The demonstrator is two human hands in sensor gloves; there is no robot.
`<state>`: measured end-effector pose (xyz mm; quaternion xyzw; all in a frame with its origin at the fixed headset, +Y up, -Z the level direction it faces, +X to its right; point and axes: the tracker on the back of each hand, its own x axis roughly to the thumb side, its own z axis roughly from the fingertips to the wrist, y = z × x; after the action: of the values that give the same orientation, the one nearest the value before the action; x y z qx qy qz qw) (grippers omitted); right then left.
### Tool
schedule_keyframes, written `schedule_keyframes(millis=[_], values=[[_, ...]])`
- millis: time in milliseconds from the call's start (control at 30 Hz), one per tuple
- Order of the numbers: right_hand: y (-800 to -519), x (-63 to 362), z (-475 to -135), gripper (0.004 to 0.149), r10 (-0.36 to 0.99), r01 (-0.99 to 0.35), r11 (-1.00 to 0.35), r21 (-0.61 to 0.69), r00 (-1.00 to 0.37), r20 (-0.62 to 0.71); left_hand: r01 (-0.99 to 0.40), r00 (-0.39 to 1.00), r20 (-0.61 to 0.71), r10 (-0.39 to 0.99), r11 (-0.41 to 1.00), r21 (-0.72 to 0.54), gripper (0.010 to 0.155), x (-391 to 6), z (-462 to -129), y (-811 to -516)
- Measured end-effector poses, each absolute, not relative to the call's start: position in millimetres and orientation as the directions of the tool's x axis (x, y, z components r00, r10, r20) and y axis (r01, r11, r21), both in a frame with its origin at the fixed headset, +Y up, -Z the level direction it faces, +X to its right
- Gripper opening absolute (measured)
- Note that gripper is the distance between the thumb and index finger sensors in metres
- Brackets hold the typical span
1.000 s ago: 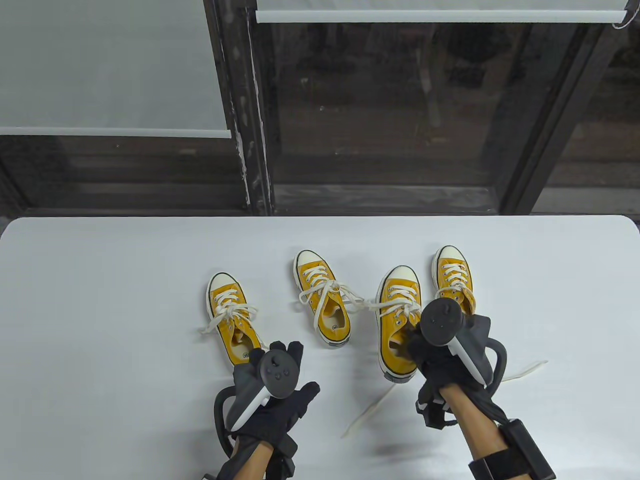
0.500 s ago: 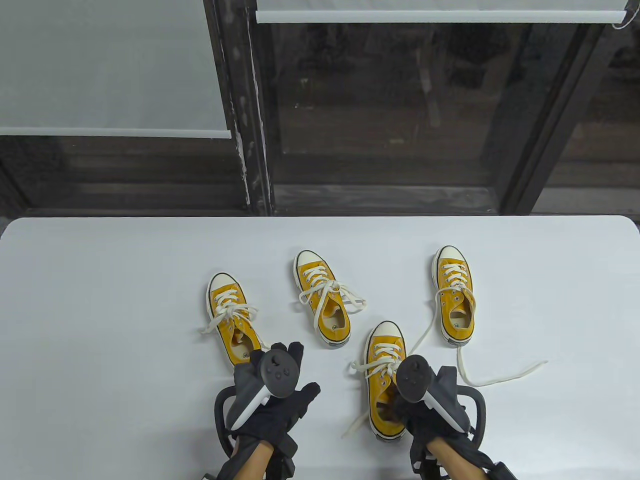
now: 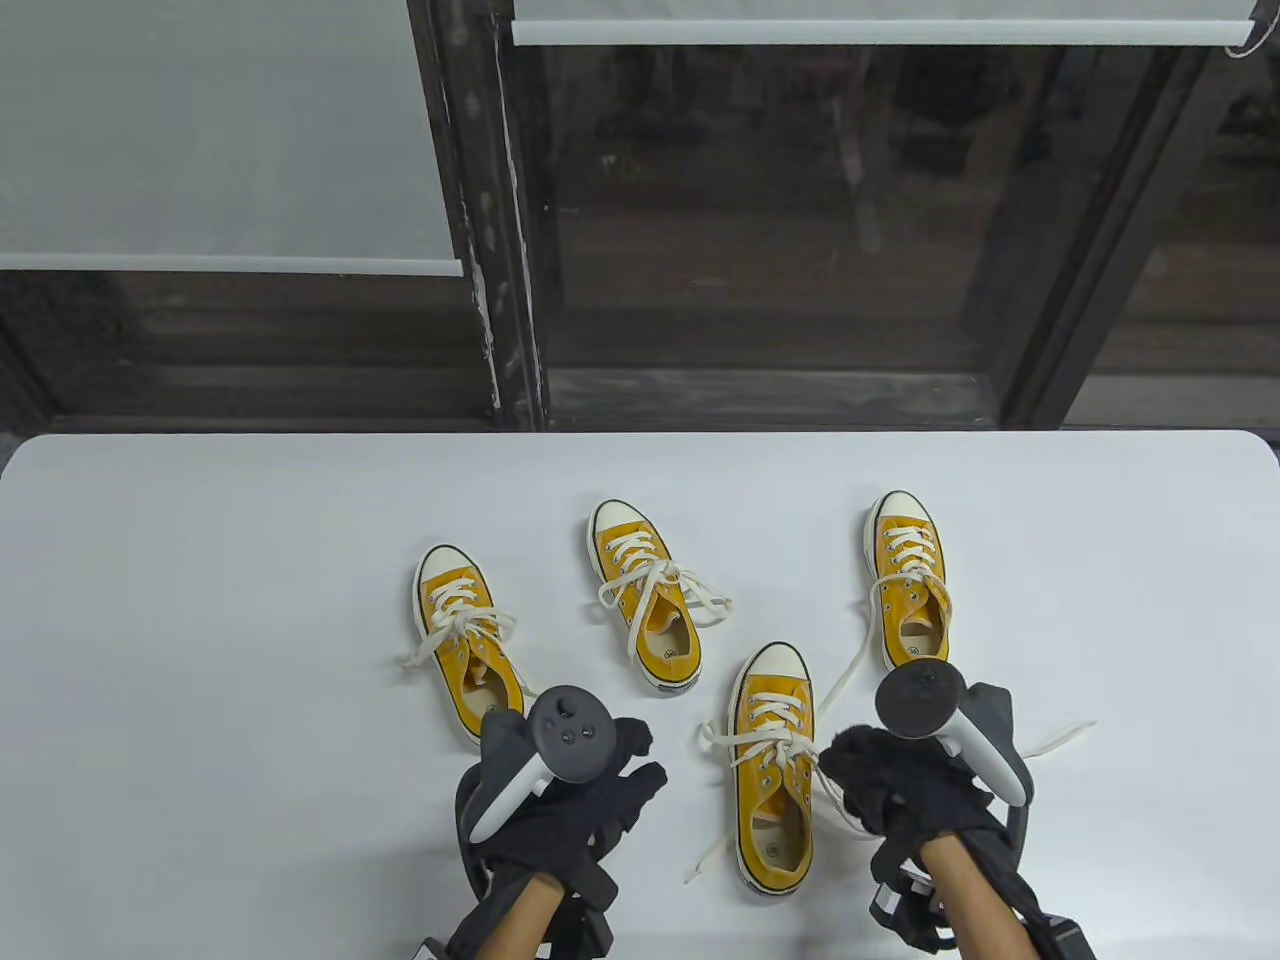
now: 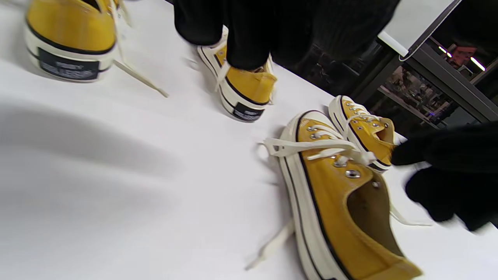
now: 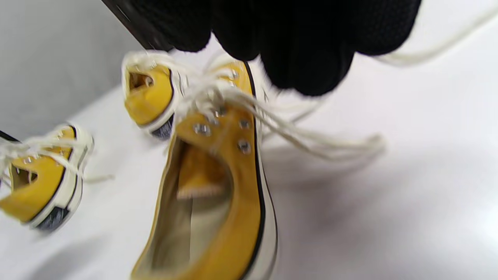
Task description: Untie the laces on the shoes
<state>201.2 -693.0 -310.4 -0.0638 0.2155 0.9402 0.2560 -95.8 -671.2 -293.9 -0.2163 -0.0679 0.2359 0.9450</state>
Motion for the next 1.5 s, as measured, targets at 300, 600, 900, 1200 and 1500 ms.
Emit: schedule_keyframes(millis=[300, 600, 900, 1200, 1500], values=[[-735, 194, -316, 0.053, 0.627, -0.633, -0.627, 0.454, -0.756, -0.188, -0.349, 0.918, -0.085, 0.386, 0.688, -0.637, 0.053, -16, -333, -703], [-742, 197, -318, 0.051, 0.652, -0.67, -0.57, 0.475, -0.721, -0.236, -0.228, 0.974, -0.133, 0.185, 0.82, -0.525, 0.061, 22, -336, -729], [-747, 184, -317, 0.06, 0.58, -0.582, -0.631, 0.512, -0.793, -0.185, -0.214, 0.977, -0.087, 0.196, 0.859, -0.465, 0.042, 20, -336, -723], [-752, 186, -317, 0.057, 0.549, -0.578, -0.674, 0.46, -0.808, -0.213, -0.472, 0.845, -0.114, 0.523, 0.628, -0.619, 0.042, -6, -342, -665], [-752, 185, -317, 0.056, 0.549, -0.586, -0.668, 0.458, -0.804, -0.228, -0.726, 0.579, -0.111, 0.808, 0.449, -0.521, 0.042, -60, -332, -590]])
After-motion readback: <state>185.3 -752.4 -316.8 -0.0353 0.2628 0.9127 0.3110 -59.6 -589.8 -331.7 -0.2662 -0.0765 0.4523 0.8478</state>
